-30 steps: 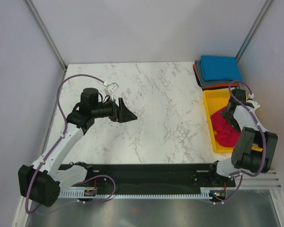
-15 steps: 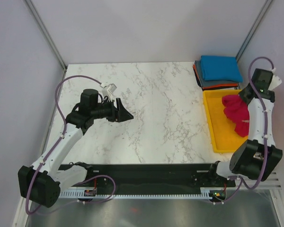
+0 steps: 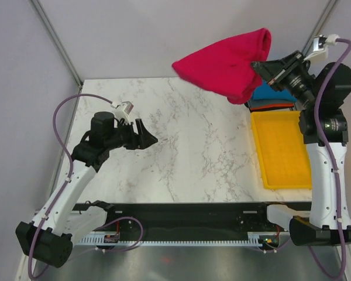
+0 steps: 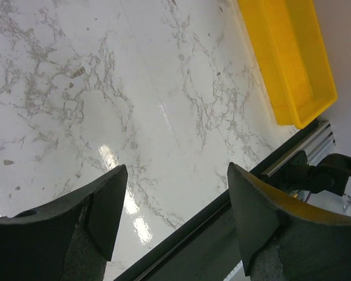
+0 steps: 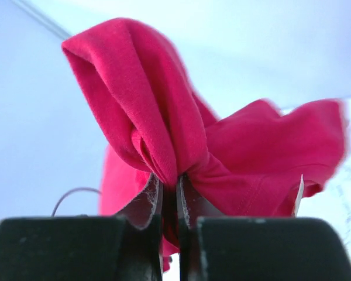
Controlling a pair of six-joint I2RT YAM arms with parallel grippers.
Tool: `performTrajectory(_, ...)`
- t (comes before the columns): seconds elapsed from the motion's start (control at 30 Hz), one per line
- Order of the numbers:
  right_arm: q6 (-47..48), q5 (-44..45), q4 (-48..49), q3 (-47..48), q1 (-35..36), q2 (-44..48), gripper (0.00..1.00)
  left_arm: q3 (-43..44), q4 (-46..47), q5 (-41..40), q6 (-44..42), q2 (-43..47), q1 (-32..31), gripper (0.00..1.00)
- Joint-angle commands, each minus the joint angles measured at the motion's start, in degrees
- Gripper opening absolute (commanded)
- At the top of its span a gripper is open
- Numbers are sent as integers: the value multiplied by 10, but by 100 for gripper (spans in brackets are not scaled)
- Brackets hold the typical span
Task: Fold and stack the t-shirts
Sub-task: Move the tshirt to the center of the board, then flatten the tshirt out
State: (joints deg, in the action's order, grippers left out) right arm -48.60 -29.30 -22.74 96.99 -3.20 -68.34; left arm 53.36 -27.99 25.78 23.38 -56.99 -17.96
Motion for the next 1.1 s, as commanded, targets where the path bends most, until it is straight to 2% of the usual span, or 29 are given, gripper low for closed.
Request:
performTrajectory(0.0, -27, -24, 49, -108, 34, -7, 13, 21, -17, -44, 26, 51, 3, 77)
performTrajectory(0.03, -16, -17, 58, -174, 66, -8, 18, 17, -19, -38, 33, 59, 3, 77)
performTrajectory(0.1, 21, 4, 67, -241, 97, -11, 30, 12, -22, -30, 40, 81, 3, 78)
performTrajectory(0.13, 30, 11, 80, -302, 121, -20, 46, 3, -22, -17, 45, 86, 4, 78)
performTrajectory(0.2, 67, 14, 77, -346, 140, -31, 60, -17, -23, -7, 47, 85, 3, 78)
performTrajectory(0.23, 77, 31, 59, -377, 146, -36, 62, -24, -23, 3, 44, 78, 3, 78)
performTrajectory(0.3, 115, 67, -2, -397, 148, -37, 64, -42, -22, 28, 44, 51, 3, 78)
performTrajectory(0.33, 129, 131, -29, -398, 148, -43, 65, -48, -20, 42, 45, 39, 3, 78)
performTrajectory(0.43, 146, 202, -76, -419, 147, -50, 65, -61, -1, 66, 59, -19, -3, 77)
performTrajectory(0.67, 162, 200, -21, -453, 159, -104, 62, -54, 83, 28, 107, -149, -88, 77)
performTrajectory(0.77, 188, 198, 21, -425, 161, -153, 61, -39, 125, 19, 120, -232, -115, 77)
performTrajectory(0.87, 227, 184, 47, -376, 160, -226, 62, -11, 123, 5, 115, -305, -121, 75)
performTrajectory(0.9, 237, 162, 50, -353, 161, -246, 62, 0, 114, -44, 112, -313, -123, 73)
performTrajectory(1.0, 262, 129, 63, -342, 162, -306, 64, 0, 100, -122, 110, -322, -126, 73)
performTrajectory(1.07, 269, 105, 75, -346, 161, -333, 64, 4, 99, -124, 105, -327, -126, 74)
